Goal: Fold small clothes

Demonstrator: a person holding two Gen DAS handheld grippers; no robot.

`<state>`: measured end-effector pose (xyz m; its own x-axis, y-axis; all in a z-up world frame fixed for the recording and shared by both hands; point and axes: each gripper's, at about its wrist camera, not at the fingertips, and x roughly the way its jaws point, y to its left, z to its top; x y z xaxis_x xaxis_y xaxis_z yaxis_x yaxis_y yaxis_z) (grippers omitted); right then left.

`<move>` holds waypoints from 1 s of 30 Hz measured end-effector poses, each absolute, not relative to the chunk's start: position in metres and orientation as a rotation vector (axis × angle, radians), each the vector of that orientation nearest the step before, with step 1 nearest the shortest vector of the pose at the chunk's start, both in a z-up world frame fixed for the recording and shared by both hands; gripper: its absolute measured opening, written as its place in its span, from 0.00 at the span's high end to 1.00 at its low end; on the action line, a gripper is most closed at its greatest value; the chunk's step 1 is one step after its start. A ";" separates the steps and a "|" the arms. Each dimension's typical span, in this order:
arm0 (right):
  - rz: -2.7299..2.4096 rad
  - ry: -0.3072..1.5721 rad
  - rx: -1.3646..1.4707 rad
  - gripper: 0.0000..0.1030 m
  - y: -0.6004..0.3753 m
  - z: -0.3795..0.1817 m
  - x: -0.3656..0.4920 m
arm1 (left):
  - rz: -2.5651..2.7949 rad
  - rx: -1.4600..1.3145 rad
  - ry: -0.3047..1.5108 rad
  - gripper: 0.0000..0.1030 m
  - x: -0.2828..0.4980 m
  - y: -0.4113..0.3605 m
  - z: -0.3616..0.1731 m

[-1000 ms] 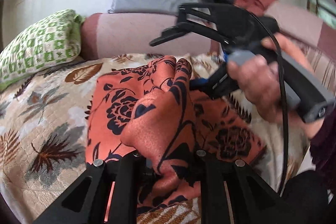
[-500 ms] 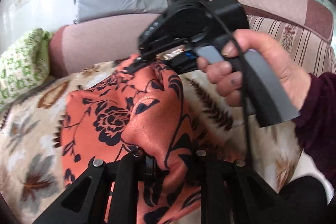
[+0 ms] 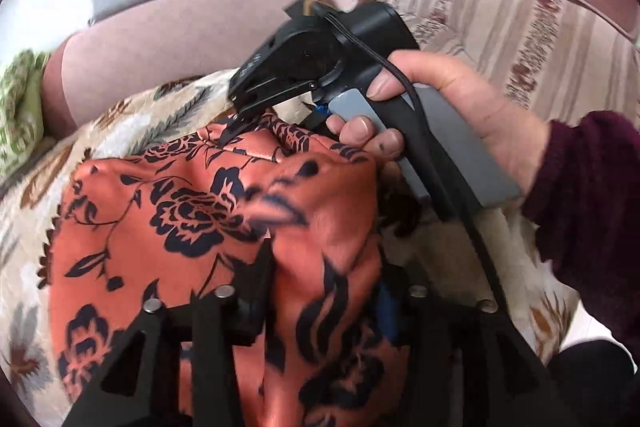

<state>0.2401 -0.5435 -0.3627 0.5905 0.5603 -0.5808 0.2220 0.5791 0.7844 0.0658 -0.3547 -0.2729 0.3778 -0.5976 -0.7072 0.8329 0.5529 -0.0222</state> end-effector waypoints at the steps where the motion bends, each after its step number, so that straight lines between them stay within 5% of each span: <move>1: 0.226 0.931 1.012 0.60 -0.550 -0.362 0.232 | -0.955 0.364 0.730 0.49 0.062 -0.348 -0.268; 2: 0.208 0.917 1.029 0.46 -0.553 -0.358 0.224 | -0.973 0.354 0.724 0.46 0.056 -0.336 -0.262; 4: 0.157 0.864 1.012 0.35 -0.559 -0.341 0.199 | -0.985 0.350 0.695 0.40 0.047 -0.313 -0.249; 11: 0.137 0.800 0.763 0.38 -0.524 -0.265 0.123 | -0.799 0.281 0.562 0.30 0.069 -0.222 -0.207; 17: 0.218 0.746 0.659 0.43 -0.449 -0.229 0.100 | -0.691 0.208 0.611 0.30 0.126 -0.196 -0.225; 28: -0.035 0.894 0.593 0.43 -0.432 -0.271 0.103 | -0.681 0.339 0.773 0.23 0.134 -0.198 -0.297; 30: -0.051 0.963 0.591 0.53 -0.429 -0.284 0.097 | -0.677 0.398 0.778 0.22 0.133 -0.200 -0.299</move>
